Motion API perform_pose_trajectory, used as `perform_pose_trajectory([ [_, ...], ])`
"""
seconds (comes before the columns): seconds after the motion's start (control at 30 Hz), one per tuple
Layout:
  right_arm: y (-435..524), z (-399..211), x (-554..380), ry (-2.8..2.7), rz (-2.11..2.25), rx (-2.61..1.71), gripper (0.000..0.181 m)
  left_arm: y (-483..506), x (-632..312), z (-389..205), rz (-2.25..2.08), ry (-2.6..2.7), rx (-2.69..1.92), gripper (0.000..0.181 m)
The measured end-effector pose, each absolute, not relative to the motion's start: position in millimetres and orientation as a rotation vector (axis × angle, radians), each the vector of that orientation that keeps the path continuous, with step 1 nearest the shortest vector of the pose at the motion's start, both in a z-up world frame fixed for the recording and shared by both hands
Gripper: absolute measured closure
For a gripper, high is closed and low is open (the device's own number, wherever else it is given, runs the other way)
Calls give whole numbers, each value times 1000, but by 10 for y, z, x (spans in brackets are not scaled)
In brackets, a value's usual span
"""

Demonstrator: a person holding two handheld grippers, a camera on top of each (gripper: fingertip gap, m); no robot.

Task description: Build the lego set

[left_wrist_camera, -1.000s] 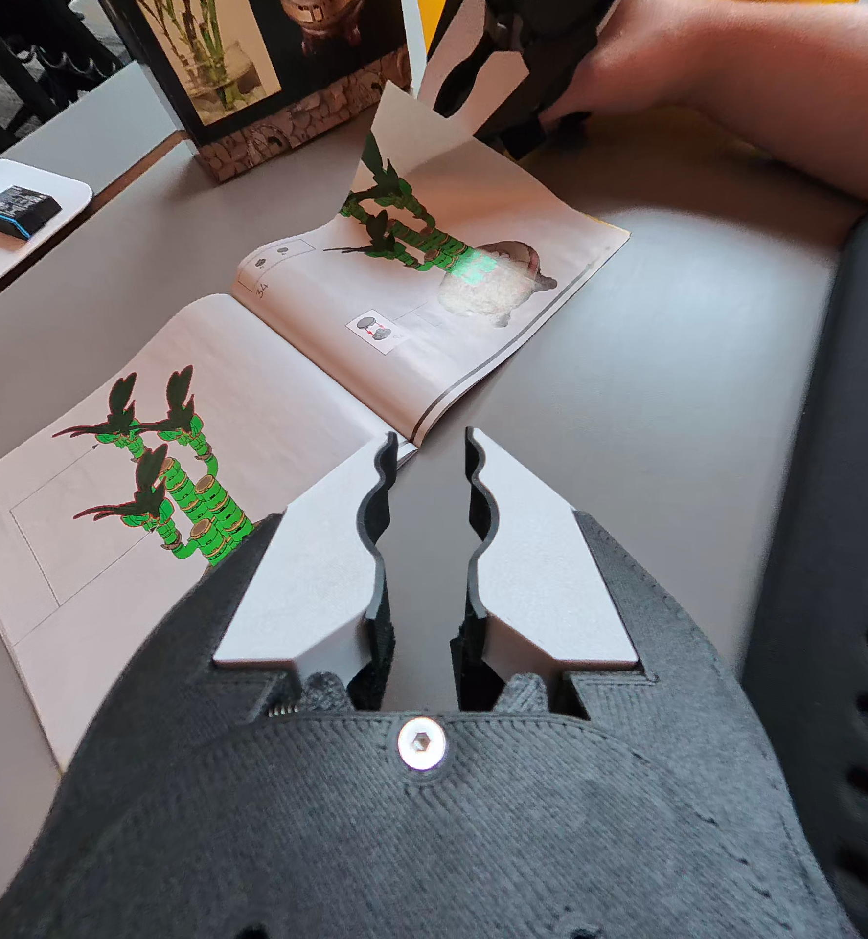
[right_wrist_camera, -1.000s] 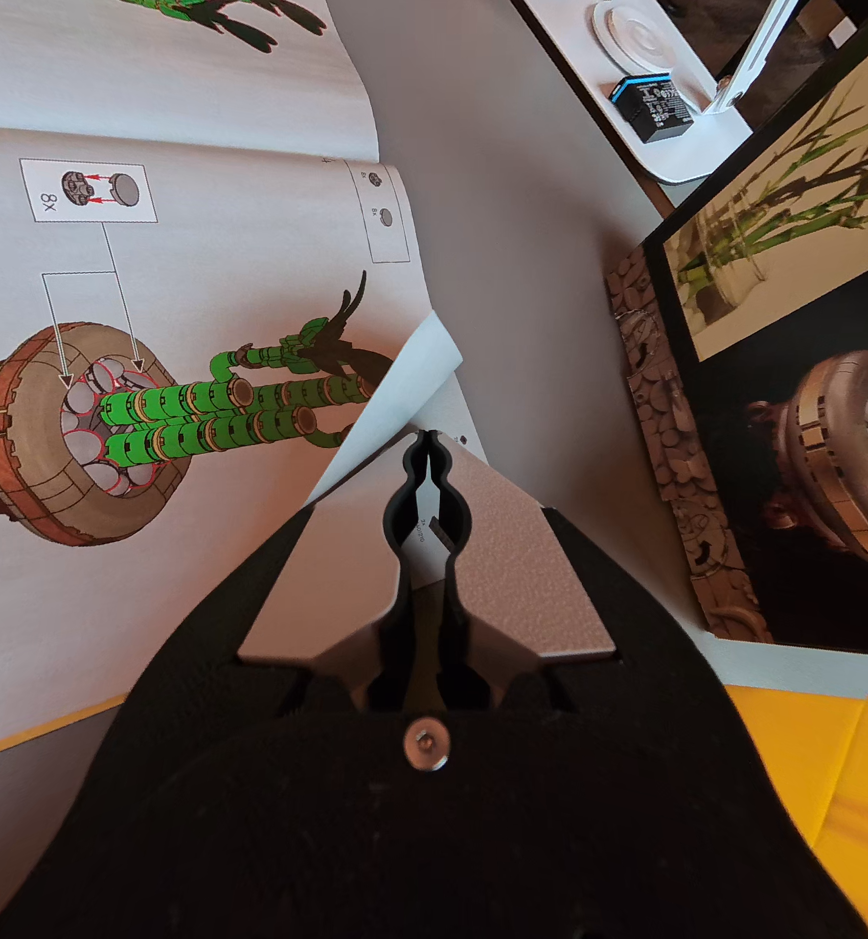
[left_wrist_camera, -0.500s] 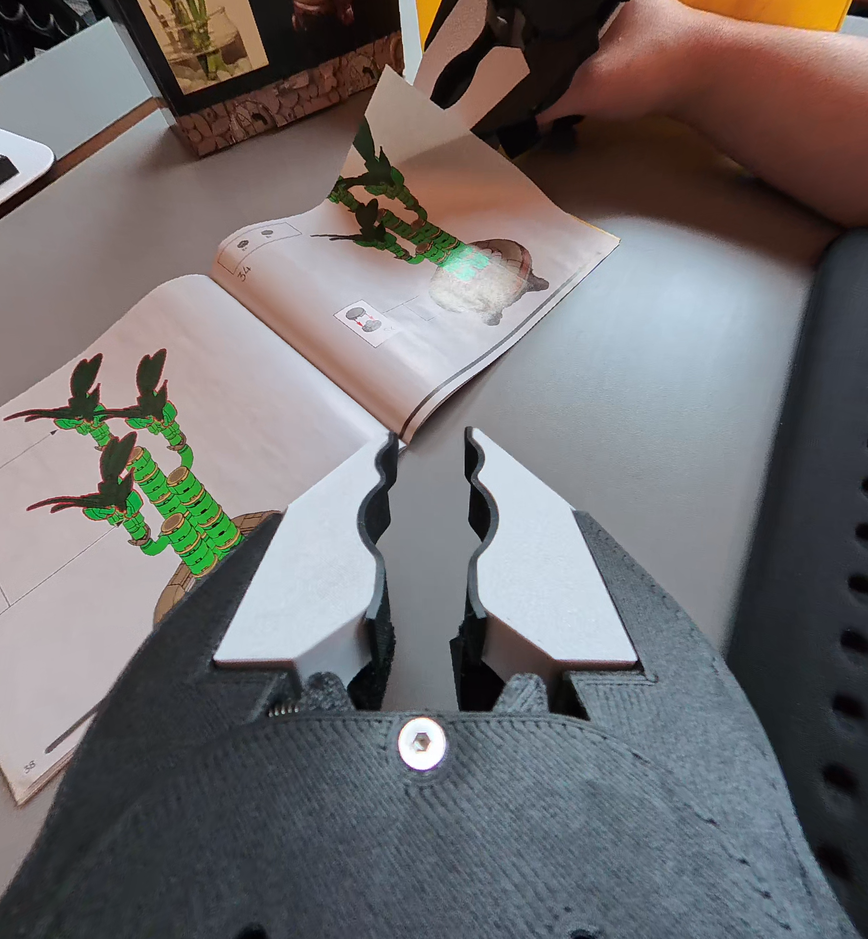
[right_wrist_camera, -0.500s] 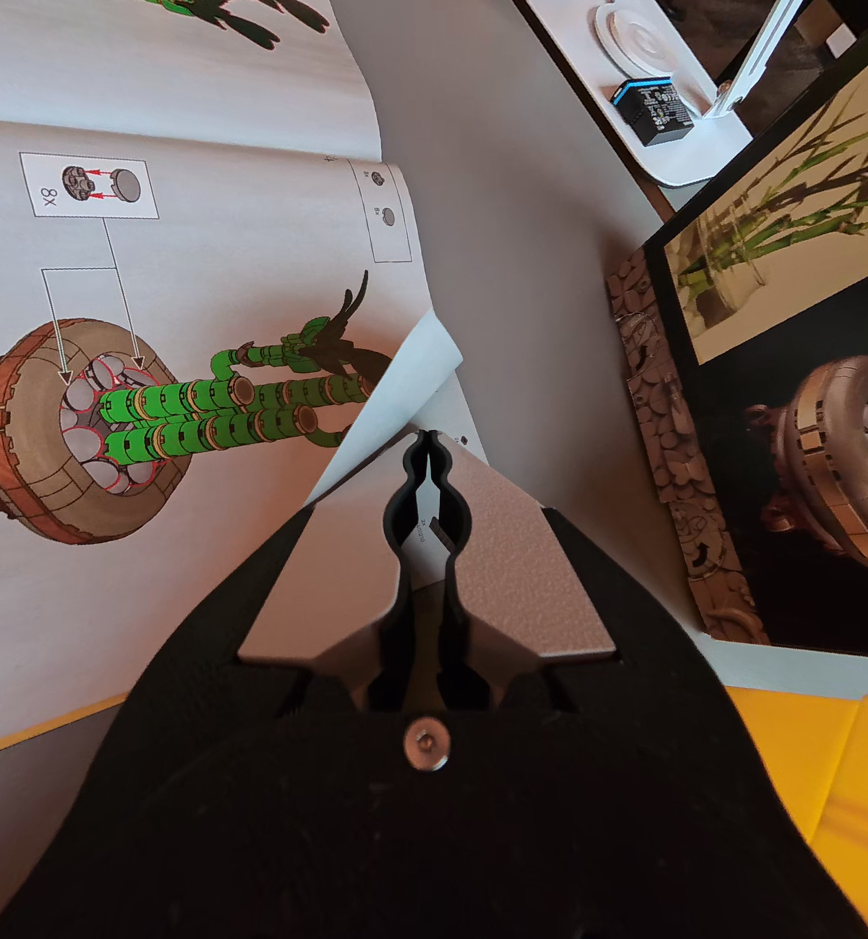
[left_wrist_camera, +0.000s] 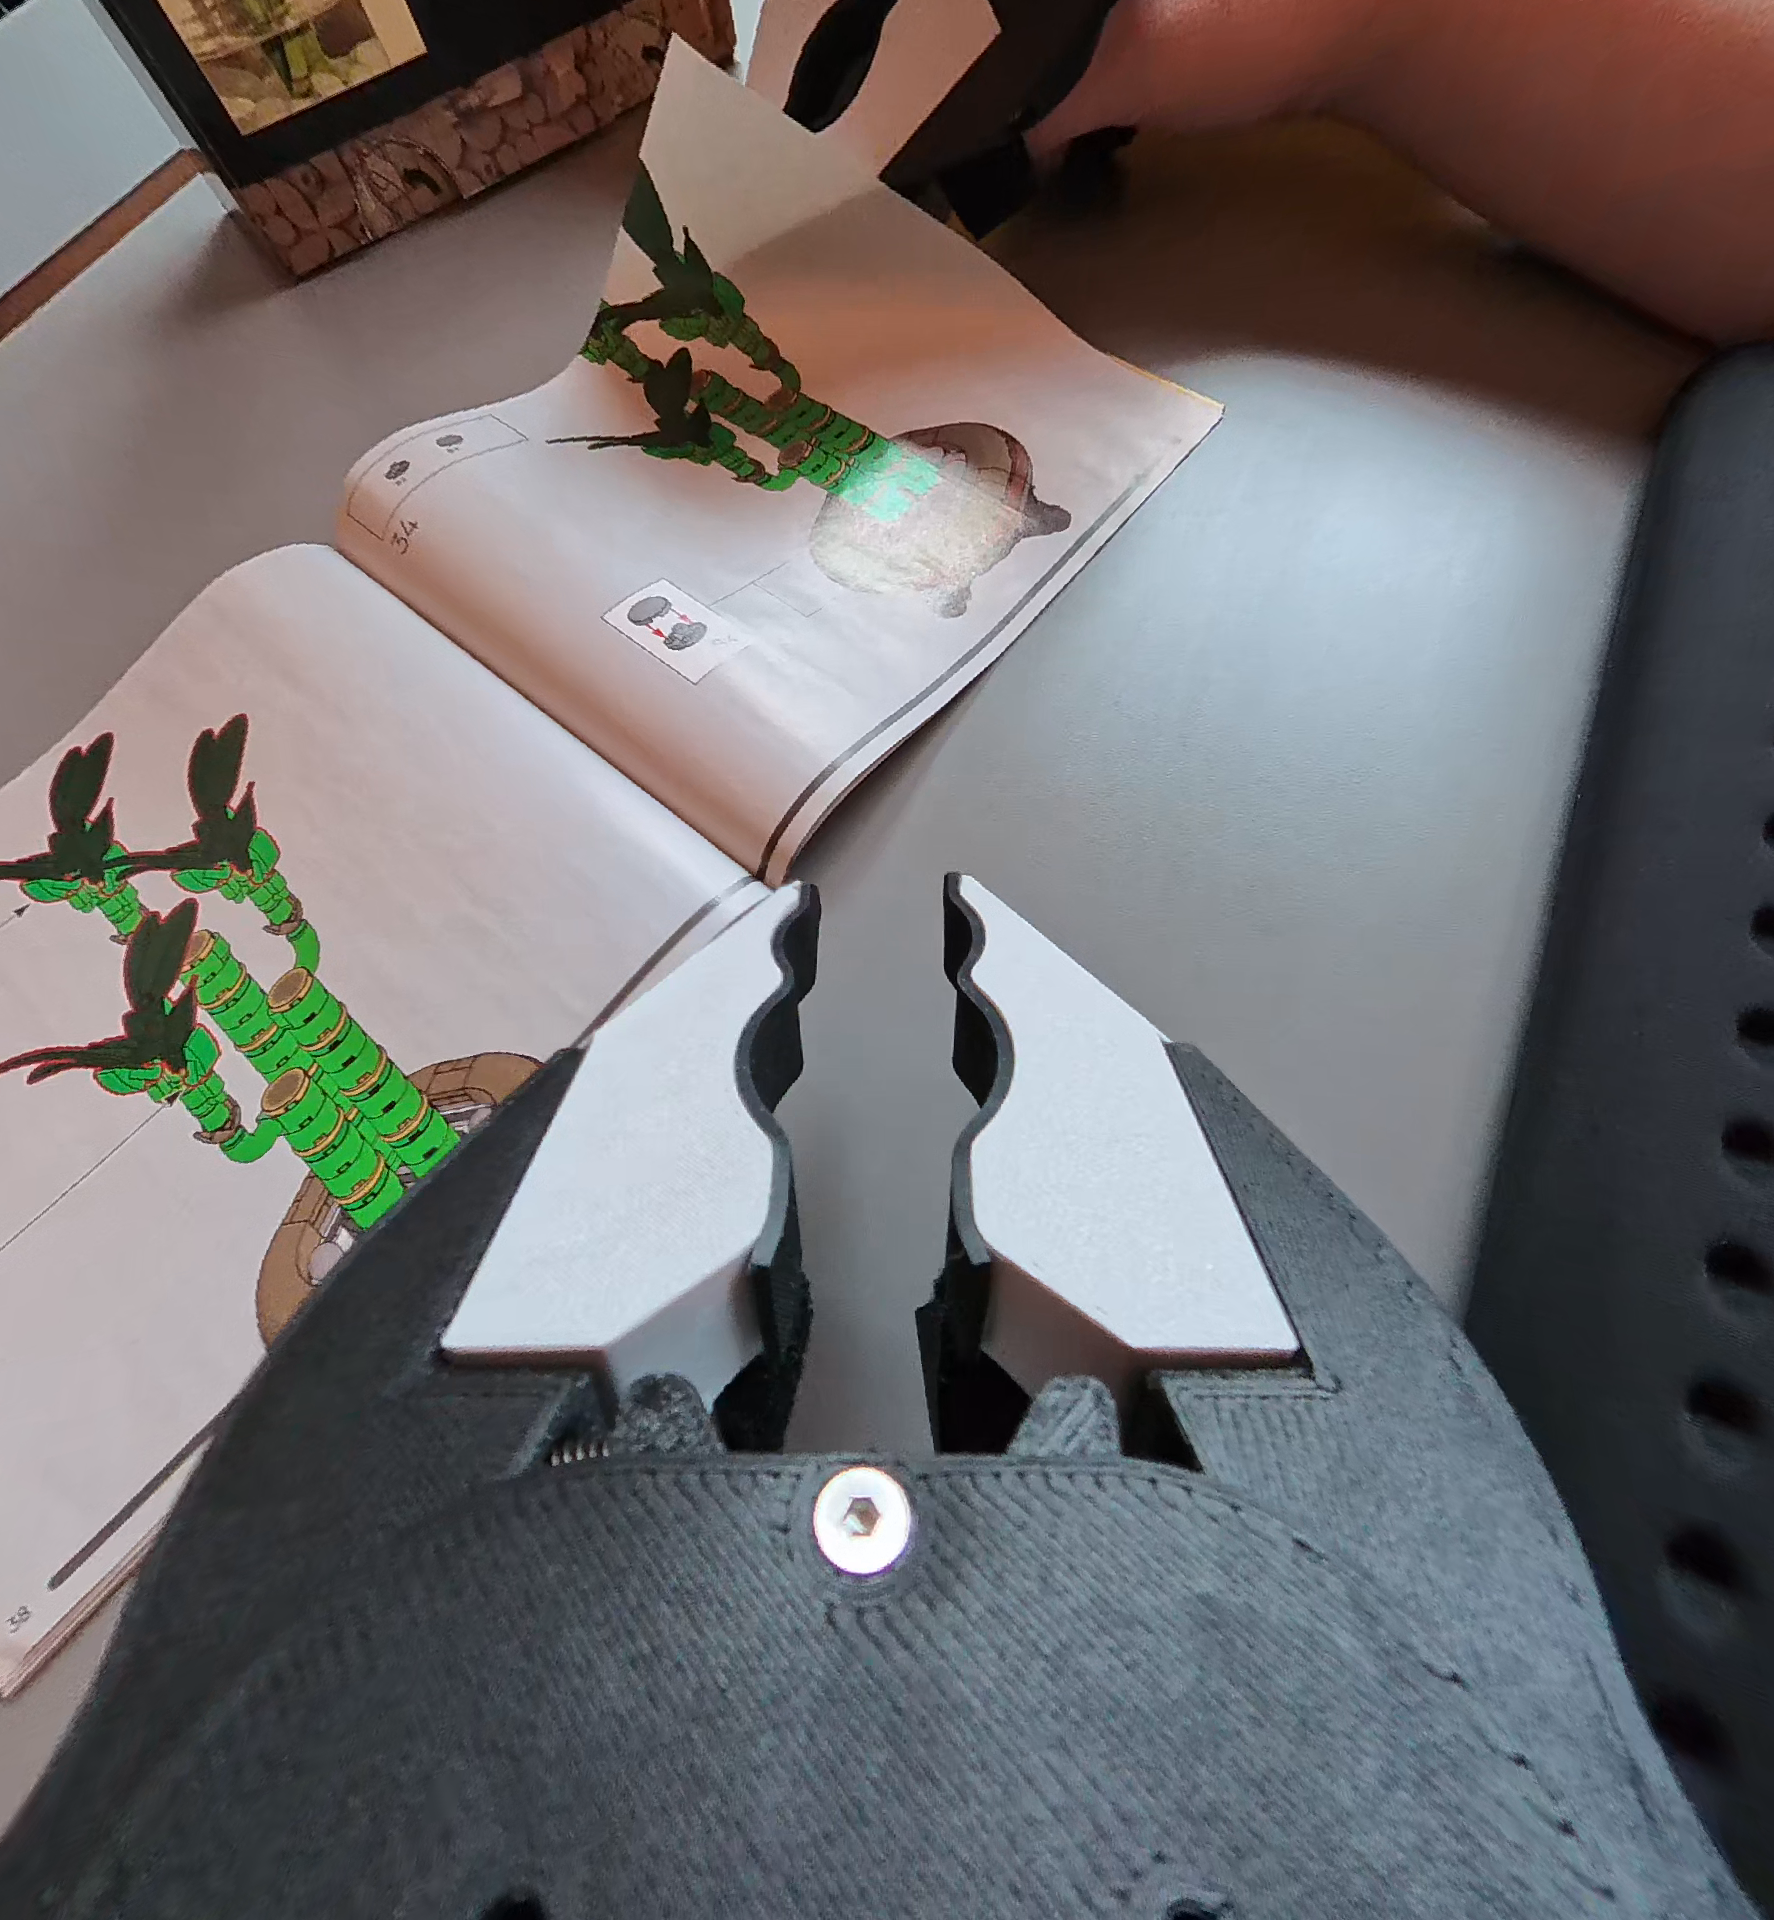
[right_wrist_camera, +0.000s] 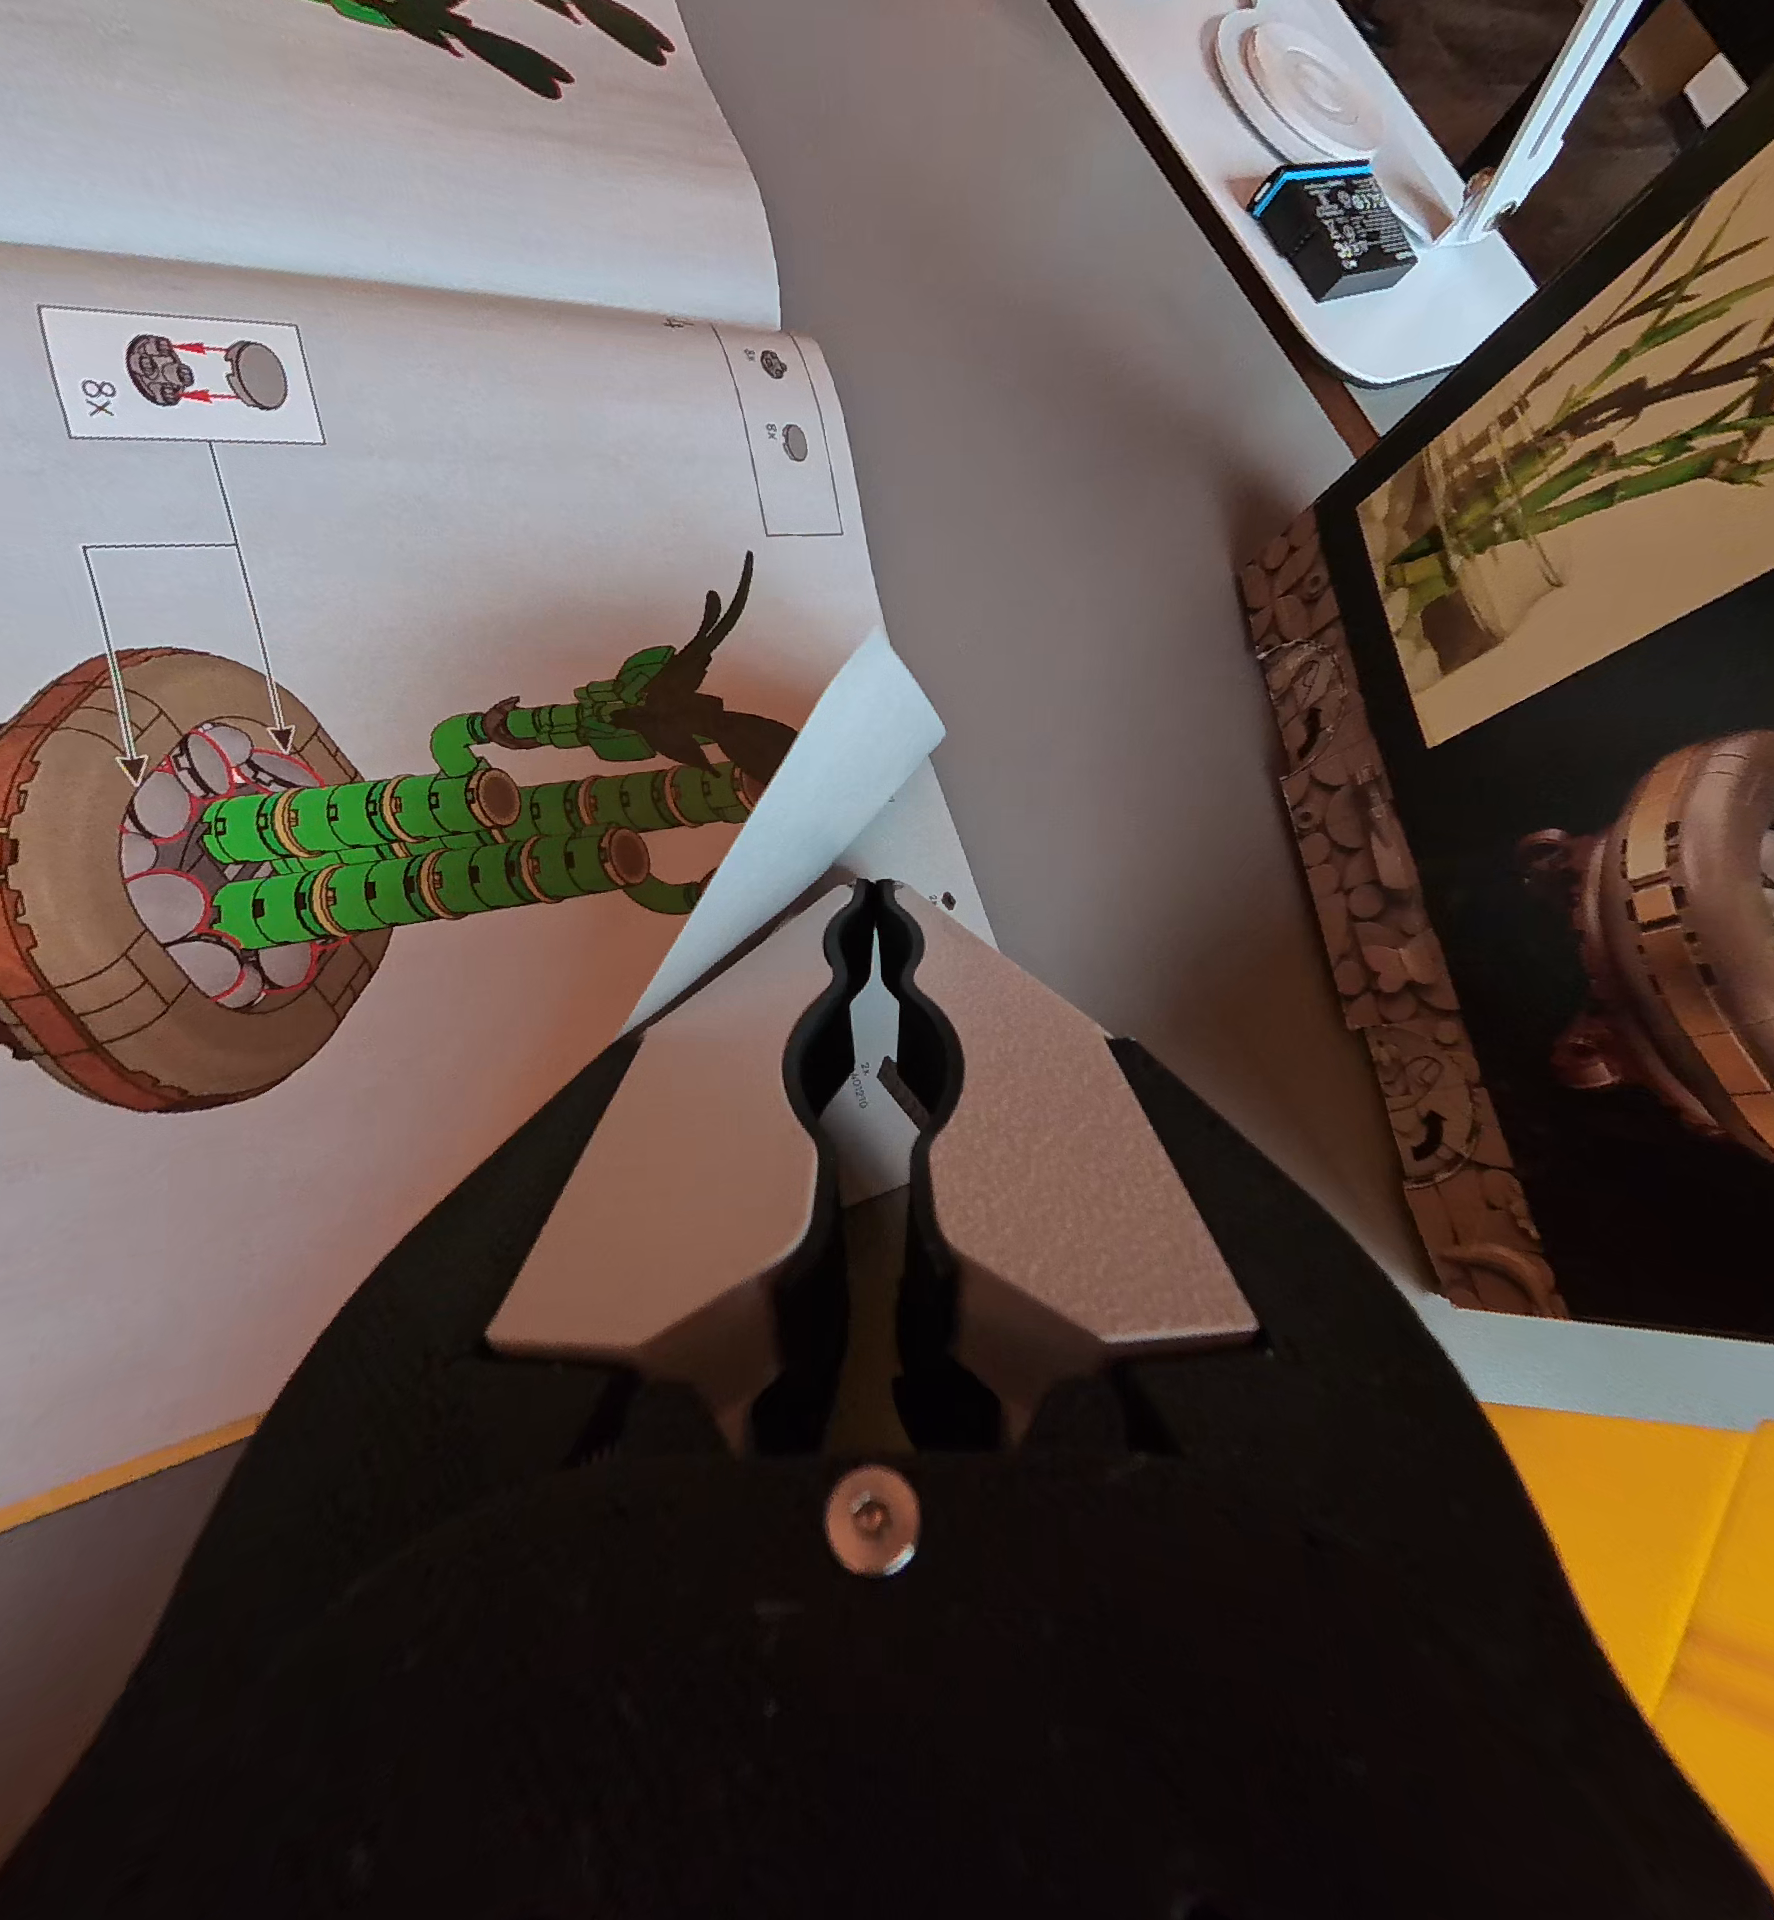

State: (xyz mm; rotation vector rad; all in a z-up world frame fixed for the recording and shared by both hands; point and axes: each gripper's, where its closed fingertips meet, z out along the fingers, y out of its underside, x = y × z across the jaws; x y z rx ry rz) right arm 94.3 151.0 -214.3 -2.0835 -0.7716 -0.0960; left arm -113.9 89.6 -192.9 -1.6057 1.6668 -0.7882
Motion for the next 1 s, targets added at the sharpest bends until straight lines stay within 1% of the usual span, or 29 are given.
perform_pose_trajectory([
  [1.0,1513,-2140,937,-779,-114,-2071,181,729,-1127,-1948,-801,1732,-1578,163],
])
